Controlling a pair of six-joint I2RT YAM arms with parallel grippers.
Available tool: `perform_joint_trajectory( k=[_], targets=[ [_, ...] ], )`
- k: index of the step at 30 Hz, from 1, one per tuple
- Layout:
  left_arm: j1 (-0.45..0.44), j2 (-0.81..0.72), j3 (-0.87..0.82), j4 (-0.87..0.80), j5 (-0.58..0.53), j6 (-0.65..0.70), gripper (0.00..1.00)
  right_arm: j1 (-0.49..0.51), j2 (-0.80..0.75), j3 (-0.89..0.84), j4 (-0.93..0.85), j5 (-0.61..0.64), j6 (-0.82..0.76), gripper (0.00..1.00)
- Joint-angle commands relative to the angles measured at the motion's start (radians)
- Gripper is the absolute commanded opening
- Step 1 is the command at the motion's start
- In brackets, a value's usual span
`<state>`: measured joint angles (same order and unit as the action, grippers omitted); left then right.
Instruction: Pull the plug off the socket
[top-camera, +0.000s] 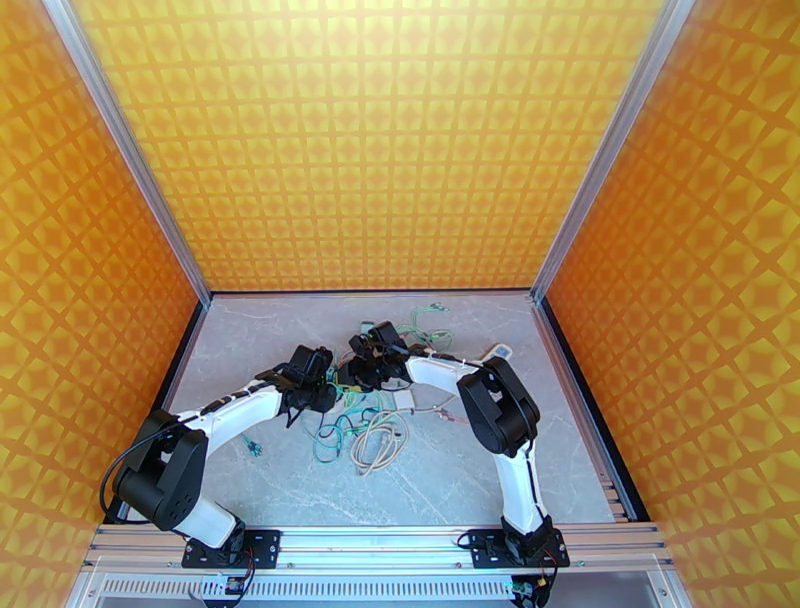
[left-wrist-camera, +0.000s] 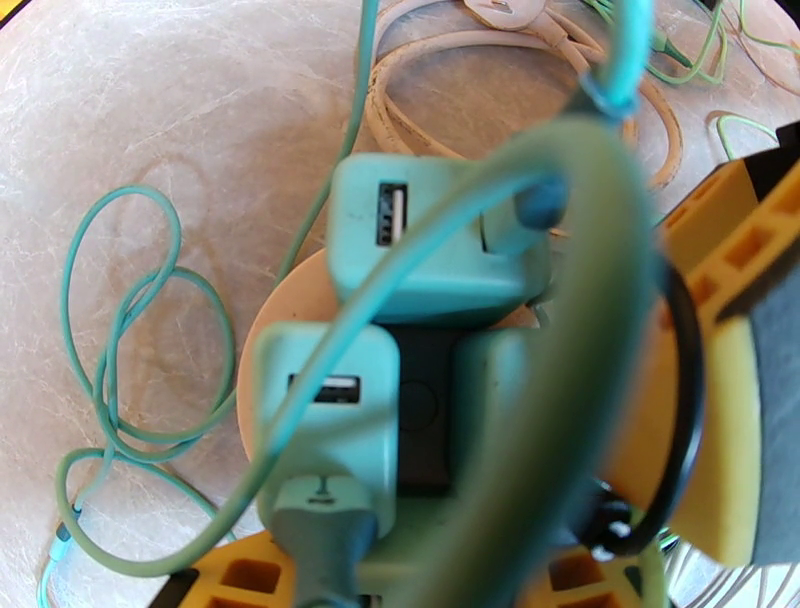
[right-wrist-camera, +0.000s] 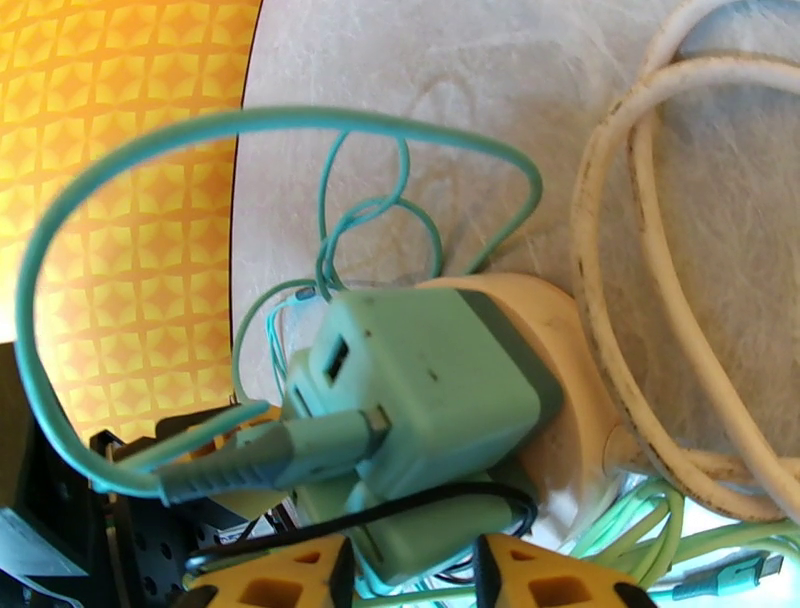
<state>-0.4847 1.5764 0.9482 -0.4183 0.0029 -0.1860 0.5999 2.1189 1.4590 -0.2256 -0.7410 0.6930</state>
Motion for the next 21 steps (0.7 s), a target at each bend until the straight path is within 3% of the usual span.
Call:
perform_joint_trajectory(
  k=[1, 16, 21],
  targets=[
    [-0.001, 0.032, 0.002, 0.019, 0.056, -0.015, 0.3, 0.005, 0.032, 0.003, -0.082, 0.043, -0.039, 0.39],
    [-0.004, 0.045, 0.021, 0.033, 0.054, -0.013, 0.24, 0.012, 0.044, -0.014, -0.228, 0.161, -0.089, 0.3],
    [-0.028, 0.022, 0.005, 0.047, -0.008, -0.004, 0.22, 0.021, 0.044, -0.015, -0.235, 0.181, -0.077, 0.3]
  ],
)
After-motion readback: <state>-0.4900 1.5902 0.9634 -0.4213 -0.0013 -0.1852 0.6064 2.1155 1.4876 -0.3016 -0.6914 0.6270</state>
